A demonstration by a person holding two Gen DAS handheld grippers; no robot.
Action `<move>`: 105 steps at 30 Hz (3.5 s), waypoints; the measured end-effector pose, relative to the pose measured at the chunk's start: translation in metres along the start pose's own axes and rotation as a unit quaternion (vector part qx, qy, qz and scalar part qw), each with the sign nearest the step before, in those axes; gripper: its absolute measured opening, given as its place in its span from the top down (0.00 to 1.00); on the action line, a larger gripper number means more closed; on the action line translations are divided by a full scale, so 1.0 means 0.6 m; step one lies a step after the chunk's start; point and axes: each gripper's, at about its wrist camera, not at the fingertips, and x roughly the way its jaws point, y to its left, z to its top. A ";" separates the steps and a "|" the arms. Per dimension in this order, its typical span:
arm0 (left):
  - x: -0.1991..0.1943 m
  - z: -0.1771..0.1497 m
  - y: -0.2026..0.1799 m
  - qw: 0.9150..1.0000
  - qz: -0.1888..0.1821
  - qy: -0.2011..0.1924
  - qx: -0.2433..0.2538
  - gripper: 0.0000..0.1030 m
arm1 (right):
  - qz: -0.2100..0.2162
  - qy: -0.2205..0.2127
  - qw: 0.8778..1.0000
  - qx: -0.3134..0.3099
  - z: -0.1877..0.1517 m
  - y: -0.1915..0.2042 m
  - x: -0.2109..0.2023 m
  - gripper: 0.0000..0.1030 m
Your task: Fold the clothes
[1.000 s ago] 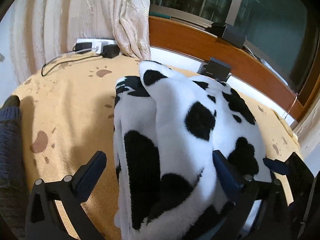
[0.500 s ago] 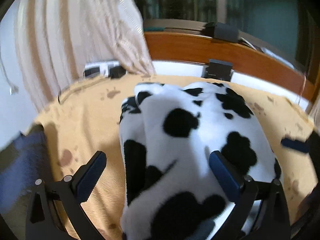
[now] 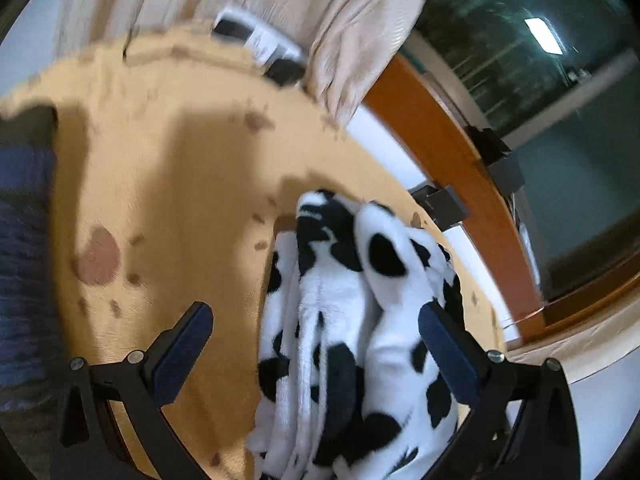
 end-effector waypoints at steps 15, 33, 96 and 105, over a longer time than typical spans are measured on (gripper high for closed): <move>0.084 0.003 0.013 0.993 -0.084 0.078 -0.002 0.00 | 0.017 0.010 0.999 0.046 -0.018 -0.030 0.022 0.01; -0.031 -0.091 -0.171 0.975 -0.001 -0.059 0.216 0.00 | -0.106 -0.005 0.991 -0.082 0.028 0.046 0.019 0.01; 0.056 -0.160 -0.136 0.944 0.086 -0.120 0.296 0.00 | 0.011 0.039 0.999 -0.015 0.168 0.010 0.084 0.01; 0.054 -0.156 -0.131 0.947 0.077 -0.120 0.288 0.00 | 0.047 0.206 0.977 -0.023 0.170 0.048 0.300 0.00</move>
